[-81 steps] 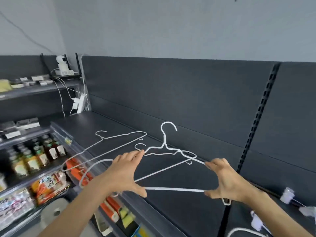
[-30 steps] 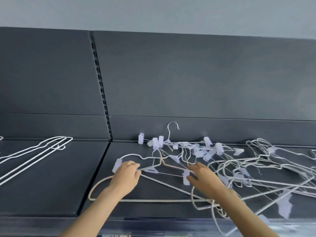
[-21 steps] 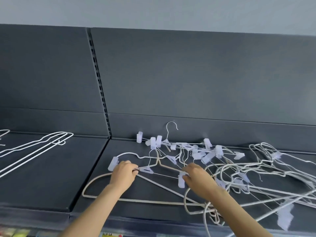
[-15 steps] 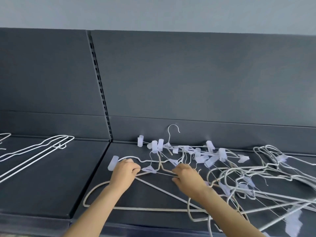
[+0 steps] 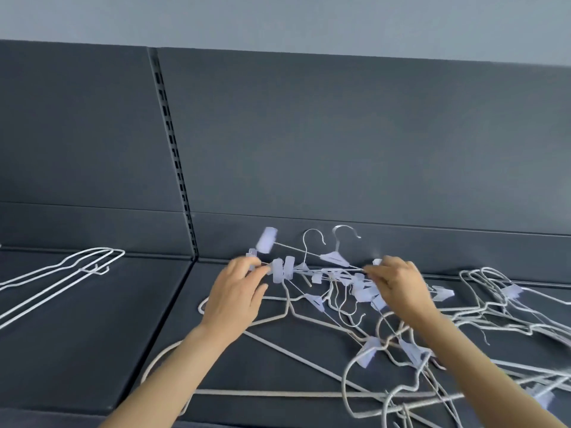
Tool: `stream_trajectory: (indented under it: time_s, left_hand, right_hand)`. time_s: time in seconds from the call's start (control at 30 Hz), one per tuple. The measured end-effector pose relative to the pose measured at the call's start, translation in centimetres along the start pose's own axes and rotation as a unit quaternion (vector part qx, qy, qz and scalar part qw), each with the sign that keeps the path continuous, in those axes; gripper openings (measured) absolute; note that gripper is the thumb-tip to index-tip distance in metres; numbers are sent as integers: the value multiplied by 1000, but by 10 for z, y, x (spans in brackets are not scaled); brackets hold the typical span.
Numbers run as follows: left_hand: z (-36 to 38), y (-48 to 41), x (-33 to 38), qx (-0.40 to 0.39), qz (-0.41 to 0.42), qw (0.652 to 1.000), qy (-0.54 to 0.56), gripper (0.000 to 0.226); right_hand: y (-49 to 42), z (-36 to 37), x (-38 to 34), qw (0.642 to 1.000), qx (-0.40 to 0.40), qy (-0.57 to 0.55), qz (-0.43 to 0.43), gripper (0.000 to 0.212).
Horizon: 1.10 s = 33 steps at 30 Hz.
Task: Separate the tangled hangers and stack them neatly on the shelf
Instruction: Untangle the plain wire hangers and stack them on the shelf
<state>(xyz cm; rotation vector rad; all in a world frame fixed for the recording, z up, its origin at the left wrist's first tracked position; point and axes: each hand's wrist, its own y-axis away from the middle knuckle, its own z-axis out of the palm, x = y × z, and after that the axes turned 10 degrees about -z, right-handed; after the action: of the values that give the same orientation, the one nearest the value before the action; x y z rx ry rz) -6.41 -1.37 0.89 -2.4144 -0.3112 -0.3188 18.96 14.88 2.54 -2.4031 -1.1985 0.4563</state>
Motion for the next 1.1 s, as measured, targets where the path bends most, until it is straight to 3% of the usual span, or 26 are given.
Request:
stream_trajectory:
  time_s: [0.13, 0.27, 0.33, 0.4, 0.5, 0.6, 0.73, 0.87, 1.1]
  left_hand:
    - [27, 13, -7, -208, -140, 968, 6, 23]
    - [47, 13, 1, -278, -182, 943, -10, 27]
    - [54, 12, 6, -288, -196, 937, 12, 26]
    - [57, 12, 10, -299, -192, 935, 19, 23]
    - [59, 13, 11, -317, -191, 929, 31, 19]
    - [60, 15, 7, -307, -197, 930, 51, 19]
    - [48, 12, -2, -285, -184, 940, 21, 23]
    - [32, 13, -26, -287, -184, 940, 27, 26]
    - [2, 31, -66, -255, -216, 941, 58, 20]
  right_hand:
    - [34, 10, 42, 989, -66, 42, 121, 11]
    - [42, 14, 37, 977, -110, 56, 174, 17]
    - [41, 14, 22, 981, -96, 40, 164, 27]
    - [42, 12, -2, 991, -91, -12, 100, 31]
    - [53, 5, -37, 971, -223, -88, -7, 35]
    - [61, 9, -44, 938, -338, -60, -37, 33]
    - [58, 11, -32, 953, -287, -97, -5, 14]
    - [45, -1, -26, 966, -226, -117, 47, 15]
    - [18, 3, -1, 960, -222, -95, 145, 16]
